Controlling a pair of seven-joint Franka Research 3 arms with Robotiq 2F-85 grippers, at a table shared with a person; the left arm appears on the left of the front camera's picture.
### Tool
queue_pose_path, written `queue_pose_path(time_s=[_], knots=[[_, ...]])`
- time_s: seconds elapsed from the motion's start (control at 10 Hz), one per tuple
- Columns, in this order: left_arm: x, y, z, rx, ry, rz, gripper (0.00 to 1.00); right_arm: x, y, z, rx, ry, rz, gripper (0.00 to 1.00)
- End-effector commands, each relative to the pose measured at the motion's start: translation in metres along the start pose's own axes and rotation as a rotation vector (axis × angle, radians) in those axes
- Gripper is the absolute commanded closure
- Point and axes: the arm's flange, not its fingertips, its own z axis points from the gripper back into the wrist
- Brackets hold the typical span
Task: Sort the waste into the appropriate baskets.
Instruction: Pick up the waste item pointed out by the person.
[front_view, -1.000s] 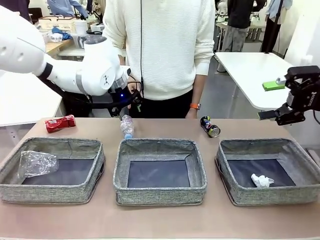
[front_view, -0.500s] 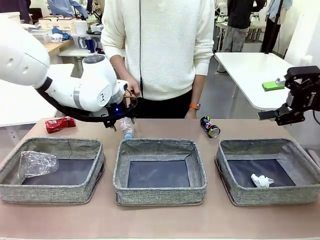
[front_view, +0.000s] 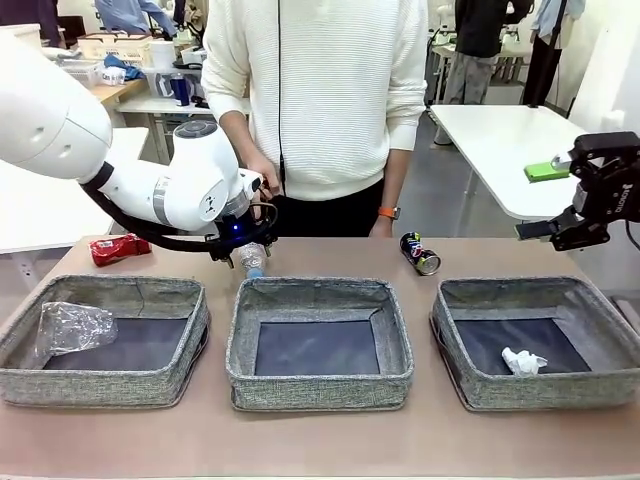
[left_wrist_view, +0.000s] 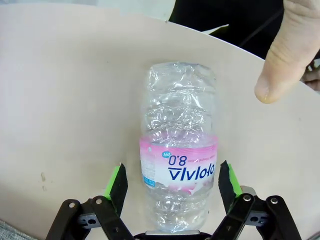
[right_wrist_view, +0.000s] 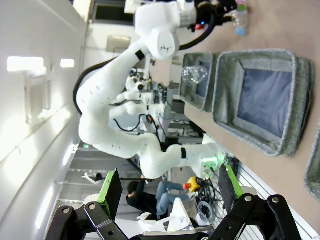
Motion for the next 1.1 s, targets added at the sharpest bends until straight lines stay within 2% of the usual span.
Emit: queue_pose_path(time_s=[0.0, 0.2, 0.3, 0.4, 0.5, 0.6, 0.7, 1.0], knots=[[0.003, -0.006, -0.001, 0.02, -0.022, -0.024, 0.07, 0.001, 0.002, 0.0, 0.02, -0.007, 0.013, 0.0], [0.004, -0.006, -0.002, 0.026, -0.02, -0.045, 0.07, 0.001, 0.002, 0.0, 0.02, -0.007, 0.013, 0.0], [0.004, -0.005, -0.001, 0.04, -0.019, -0.058, 0.66, 0.001, 0.002, 0.0, 0.02, -0.007, 0.013, 0.0], [0.004, -0.004, 0.0, 0.04, -0.026, -0.063, 0.66, 0.001, 0.002, 0.0, 0.02, -0.007, 0.013, 0.0], [0.004, -0.004, 0.001, 0.039, -0.027, -0.063, 1.0, 0.001, 0.002, 0.0, 0.02, -0.007, 0.013, 0.0], [0.003, -0.004, 0.001, 0.042, -0.029, -0.062, 0.69, 0.001, 0.002, 0.0, 0.02, -0.007, 0.013, 0.0], [0.003, -0.004, 0.002, 0.035, -0.029, -0.07, 1.0, 0.001, 0.002, 0.0, 0.02, -0.007, 0.013, 0.0], [-0.003, 0.005, 0.013, 0.073, -0.013, -0.01, 1.0, 0.001, 0.002, 0.0, 0.02, -0.007, 0.013, 0.0]])
